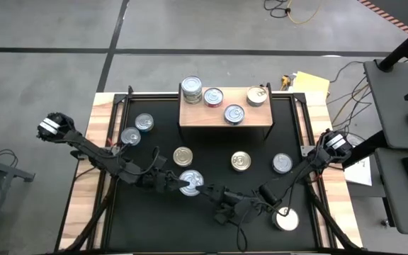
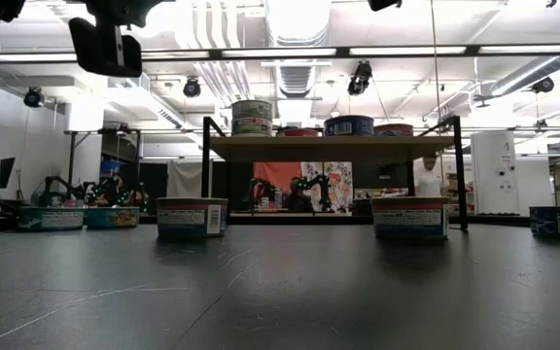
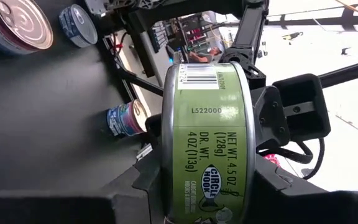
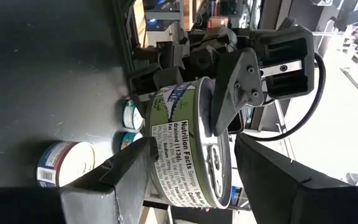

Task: Stack canned seafood by type on shelf
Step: Put the green tuna can on the shelf

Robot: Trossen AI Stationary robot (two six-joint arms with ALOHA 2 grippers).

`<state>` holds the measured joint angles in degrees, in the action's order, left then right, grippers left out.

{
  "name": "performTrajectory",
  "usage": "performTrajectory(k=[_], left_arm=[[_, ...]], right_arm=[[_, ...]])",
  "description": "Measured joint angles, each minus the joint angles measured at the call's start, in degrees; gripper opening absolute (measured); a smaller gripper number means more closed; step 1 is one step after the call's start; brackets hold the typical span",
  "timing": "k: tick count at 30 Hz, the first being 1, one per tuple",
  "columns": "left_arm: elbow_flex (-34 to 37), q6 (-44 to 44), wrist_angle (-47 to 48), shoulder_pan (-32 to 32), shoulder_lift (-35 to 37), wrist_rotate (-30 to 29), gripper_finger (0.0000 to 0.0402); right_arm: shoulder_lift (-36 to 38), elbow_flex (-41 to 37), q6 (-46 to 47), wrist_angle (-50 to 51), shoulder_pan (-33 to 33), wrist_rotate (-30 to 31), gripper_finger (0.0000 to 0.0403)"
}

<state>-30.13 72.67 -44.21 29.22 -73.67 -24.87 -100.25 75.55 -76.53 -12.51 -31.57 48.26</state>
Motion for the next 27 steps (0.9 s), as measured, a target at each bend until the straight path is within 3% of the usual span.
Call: performTrajectory(k=[27], left_arm=[[-0.18, -2.92, -3.17, -0.25, -0.1, 1.57, 0.0129]], right_arm=[[-0.07, 1.49, -1.02, 0.11, 2.86, 2.33, 0.0219]])
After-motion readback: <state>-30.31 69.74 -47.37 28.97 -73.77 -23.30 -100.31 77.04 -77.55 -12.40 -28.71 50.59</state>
